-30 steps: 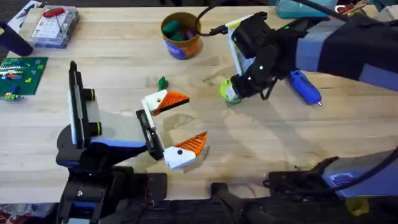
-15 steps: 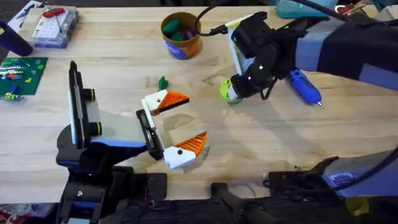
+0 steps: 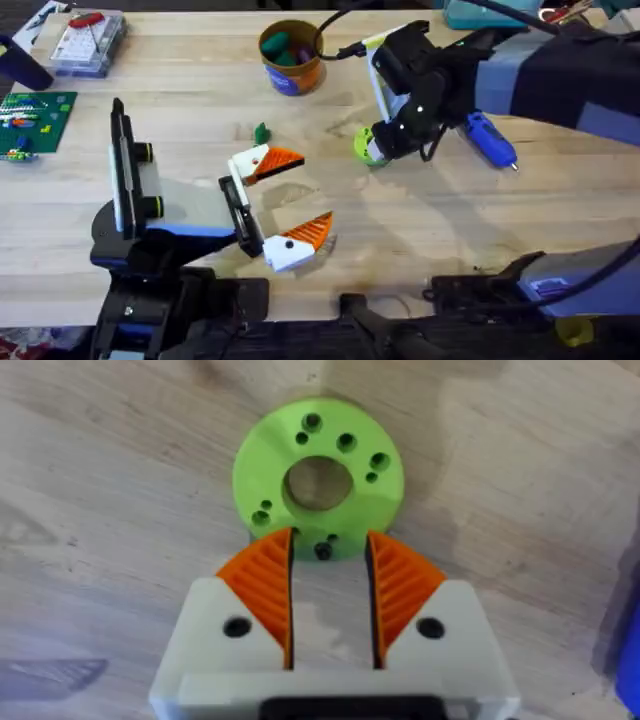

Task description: Pick up the gripper from the table and insert it into the empty holder that is missing its gripper. Then pick up a screw, insert it into the mounting hole, and use the screwdriver to tighten it. Finally, clean up the table by picking up the vegetable and placing it into the bucket.

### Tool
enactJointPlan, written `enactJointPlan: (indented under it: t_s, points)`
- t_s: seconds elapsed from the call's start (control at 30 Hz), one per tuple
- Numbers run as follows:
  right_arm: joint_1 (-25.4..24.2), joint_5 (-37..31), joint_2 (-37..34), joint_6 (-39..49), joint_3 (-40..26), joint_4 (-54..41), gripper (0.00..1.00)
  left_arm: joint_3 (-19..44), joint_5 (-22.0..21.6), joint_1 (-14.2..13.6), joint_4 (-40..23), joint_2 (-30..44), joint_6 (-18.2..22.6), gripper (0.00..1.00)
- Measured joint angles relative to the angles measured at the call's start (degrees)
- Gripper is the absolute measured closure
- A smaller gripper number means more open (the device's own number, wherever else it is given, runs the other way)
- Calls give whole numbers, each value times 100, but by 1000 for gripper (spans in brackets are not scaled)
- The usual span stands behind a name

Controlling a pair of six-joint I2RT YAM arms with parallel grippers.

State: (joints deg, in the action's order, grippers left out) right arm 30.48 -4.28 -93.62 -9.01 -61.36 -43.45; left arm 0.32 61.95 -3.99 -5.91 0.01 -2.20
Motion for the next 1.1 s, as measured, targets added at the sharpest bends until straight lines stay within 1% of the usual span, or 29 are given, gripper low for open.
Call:
enactJointPlan:
  t_s: [0.23,0.33,0.37,0.87,0.97,1.1]
  points:
    - [0,-1,0,-2,0,7,871,0,0,0,0,0,0,14]
    - [0,-5,0,10,0,7,977,0,0,0,0,0,-1,14]
    - [0,1,0,-1,0,7,991,0,0,0,0,0,-1,14]
    - [0,-1,0,-1,-46,-87,997,0,0,0,0,0,0,14]
    - [0,-1,0,-1,-196,-258,997,0,0,0,0,0,0,14]
    - [0,-4,18,6,-563,-579,997,0,0,0,0,0,0,14]
